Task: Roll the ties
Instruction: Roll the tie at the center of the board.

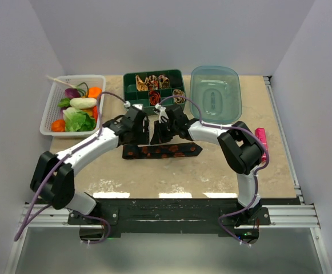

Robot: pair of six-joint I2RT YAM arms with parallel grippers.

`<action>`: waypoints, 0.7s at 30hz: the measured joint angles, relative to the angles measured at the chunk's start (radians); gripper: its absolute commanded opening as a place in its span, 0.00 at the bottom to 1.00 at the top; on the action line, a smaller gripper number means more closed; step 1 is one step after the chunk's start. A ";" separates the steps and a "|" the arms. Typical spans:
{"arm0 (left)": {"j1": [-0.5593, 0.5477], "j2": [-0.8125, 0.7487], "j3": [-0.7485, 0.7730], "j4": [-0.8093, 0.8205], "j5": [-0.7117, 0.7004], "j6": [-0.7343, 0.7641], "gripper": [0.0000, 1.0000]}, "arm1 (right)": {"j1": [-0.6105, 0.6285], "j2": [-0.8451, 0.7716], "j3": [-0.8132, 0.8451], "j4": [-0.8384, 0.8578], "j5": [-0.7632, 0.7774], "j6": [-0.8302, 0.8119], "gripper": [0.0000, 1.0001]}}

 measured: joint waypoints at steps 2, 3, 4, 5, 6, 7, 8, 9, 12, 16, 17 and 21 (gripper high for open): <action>0.055 -0.061 -0.039 0.041 0.049 0.004 0.78 | 0.005 0.000 0.001 -0.002 0.000 -0.002 0.00; 0.092 -0.092 -0.062 0.060 0.081 0.005 0.78 | 0.008 0.000 0.002 -0.006 0.000 -0.004 0.00; 0.130 -0.121 -0.090 0.084 0.117 0.006 0.79 | 0.013 0.000 0.005 -0.011 -0.003 -0.005 0.00; 0.169 -0.148 -0.121 0.110 0.155 0.008 0.79 | 0.019 0.000 0.009 -0.013 -0.004 -0.006 0.00; 0.214 -0.172 -0.153 0.135 0.205 0.008 0.79 | 0.025 0.000 0.013 -0.014 -0.008 -0.007 0.00; 0.257 -0.193 -0.188 0.166 0.259 0.007 0.80 | 0.030 0.000 0.018 -0.015 -0.013 -0.008 0.00; 0.295 -0.211 -0.222 0.196 0.306 0.007 0.80 | 0.037 0.000 0.022 -0.016 -0.022 -0.008 0.00; 0.349 -0.234 -0.272 0.235 0.375 0.005 0.80 | 0.045 0.000 0.027 -0.016 -0.027 -0.008 0.00; 0.491 -0.283 -0.397 0.315 0.531 -0.005 0.81 | 0.070 0.000 0.047 -0.016 -0.039 -0.011 0.00; 0.652 -0.320 -0.543 0.429 0.731 -0.036 0.81 | 0.108 0.000 0.068 -0.005 -0.060 -0.011 0.00; 0.689 -0.328 -0.577 0.453 0.769 -0.049 0.81 | 0.116 0.000 0.069 0.000 -0.064 -0.011 0.00; 0.744 -0.332 -0.654 0.524 0.858 -0.077 0.80 | 0.144 0.013 0.097 0.014 -0.079 -0.010 0.00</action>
